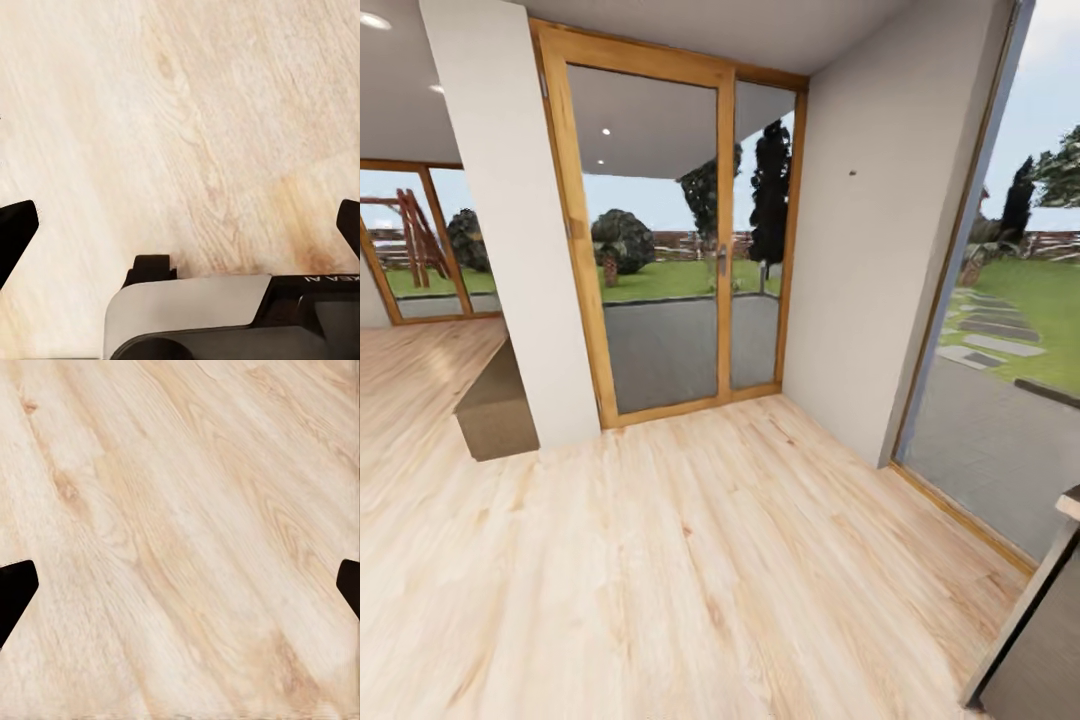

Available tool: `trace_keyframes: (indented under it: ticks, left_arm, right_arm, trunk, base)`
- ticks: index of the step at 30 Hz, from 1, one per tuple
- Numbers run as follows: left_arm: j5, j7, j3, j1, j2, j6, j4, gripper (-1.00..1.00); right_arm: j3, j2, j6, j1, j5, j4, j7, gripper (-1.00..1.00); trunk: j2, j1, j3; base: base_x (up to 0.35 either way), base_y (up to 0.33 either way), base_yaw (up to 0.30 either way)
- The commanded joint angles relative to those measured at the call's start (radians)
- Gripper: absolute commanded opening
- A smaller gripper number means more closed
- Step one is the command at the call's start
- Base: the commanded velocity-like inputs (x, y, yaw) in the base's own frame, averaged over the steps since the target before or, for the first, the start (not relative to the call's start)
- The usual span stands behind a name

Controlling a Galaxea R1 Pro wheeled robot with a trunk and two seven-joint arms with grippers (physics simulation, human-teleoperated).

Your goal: In the kitchen, take the Vidalia onion out of the sink, dice it on the chopping board with the paring knife, put the diced onion into the bowl on the countertop, then place both the paring knife and the chopping board into the sink.

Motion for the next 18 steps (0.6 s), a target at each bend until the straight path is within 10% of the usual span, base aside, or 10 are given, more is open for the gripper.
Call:
trace_keyframes:
  ticks: [1, 18]
  left_arm:
    - [0.001, -0.001, 0.000, 0.000, 0.000, -0.003, 0.001, 1.00]
    - [0.000, -0.001, 0.000, 0.000, 0.000, -0.004, 0.000, 1.00]
  right_arm:
    - [-0.003, 0.001, -0.003, 0.000, -0.001, 0.000, 0.001, 1.00]
    - [-0.016, 0.001, -0.003, 0.000, -0.001, 0.000, 0.001, 1.00]
  trunk:
    - [-0.001, 0.000, -0.001]
    - [-0.001, 0.000, -0.001]
  base:
    - [-0.250, 0.227, -0.281]
    - [-0.050, 0.046, -0.283]
